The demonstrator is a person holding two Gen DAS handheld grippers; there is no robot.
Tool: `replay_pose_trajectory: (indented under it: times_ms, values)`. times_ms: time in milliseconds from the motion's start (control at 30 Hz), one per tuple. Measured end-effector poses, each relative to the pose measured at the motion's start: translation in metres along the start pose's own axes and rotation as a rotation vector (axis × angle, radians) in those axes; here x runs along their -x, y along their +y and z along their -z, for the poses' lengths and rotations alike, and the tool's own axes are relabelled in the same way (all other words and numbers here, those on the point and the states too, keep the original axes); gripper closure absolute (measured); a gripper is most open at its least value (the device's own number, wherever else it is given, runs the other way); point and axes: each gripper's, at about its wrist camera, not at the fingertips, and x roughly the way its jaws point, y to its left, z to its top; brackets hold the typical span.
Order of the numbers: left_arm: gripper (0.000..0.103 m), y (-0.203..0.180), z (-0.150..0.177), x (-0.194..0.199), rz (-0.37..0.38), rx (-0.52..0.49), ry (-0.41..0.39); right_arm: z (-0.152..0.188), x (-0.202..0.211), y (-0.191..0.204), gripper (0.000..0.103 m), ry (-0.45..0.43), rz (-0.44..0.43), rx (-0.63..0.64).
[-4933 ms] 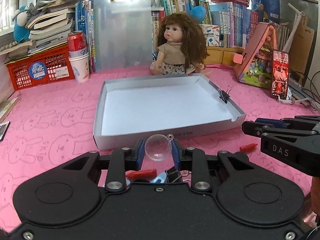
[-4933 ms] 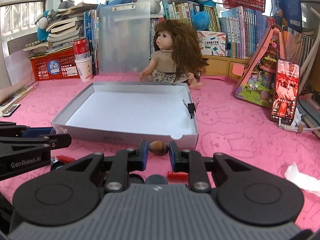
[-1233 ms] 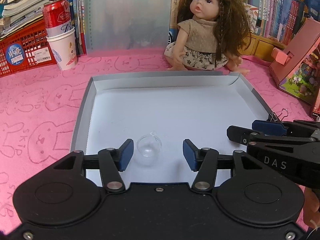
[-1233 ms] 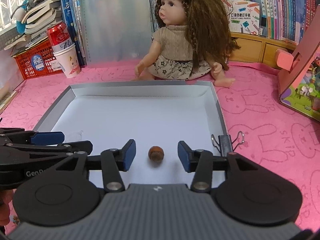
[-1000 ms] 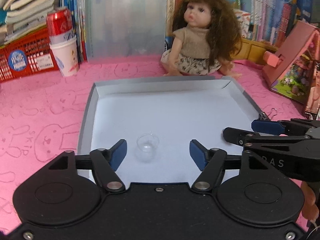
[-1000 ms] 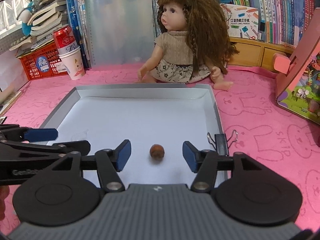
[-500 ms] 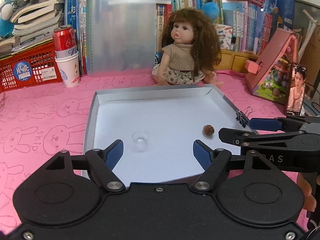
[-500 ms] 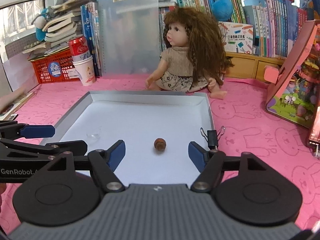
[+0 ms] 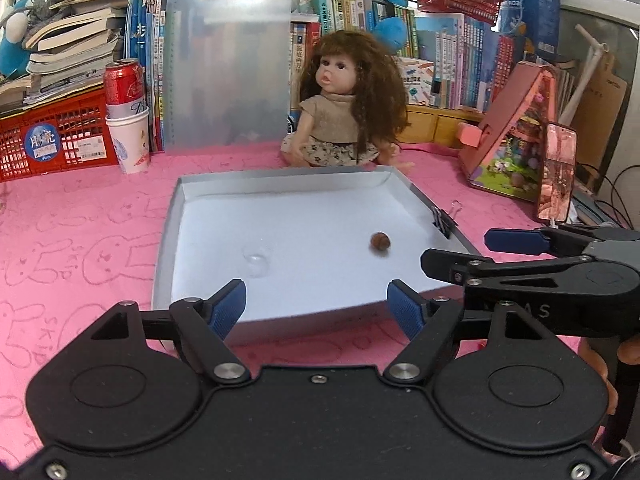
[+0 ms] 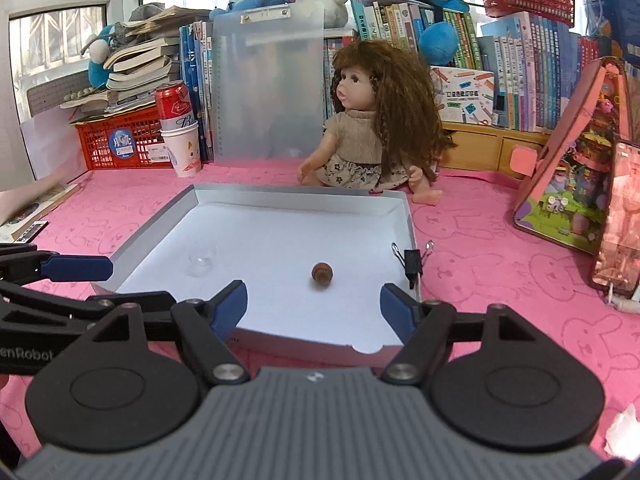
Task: Organize rigid objects
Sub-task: 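Withdraw both open tools from the tray back toward the remaining objects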
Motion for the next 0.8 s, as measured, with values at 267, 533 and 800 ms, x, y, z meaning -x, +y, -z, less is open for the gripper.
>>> replay_pose_trajectory:
  times_ms: [267, 533, 800]
  values:
    - [0.026, -0.006, 0.013, 0.012, 0.001, -0.011, -0.021, 0.011, 0.012, 0.002, 0.018, -0.018, 0.005, 0.010]
    - [0.023, -0.007, 0.029, 0.025, -0.011, -0.031, -0.056, 0.025, 0.019, 0.006, 0.018, -0.018, -0.006, 0.022]
    - [0.021, -0.005, 0.045, 0.033, -0.012, -0.018, -0.065, 0.042, 0.023, 0.008, 0.017, -0.019, -0.006, 0.030]
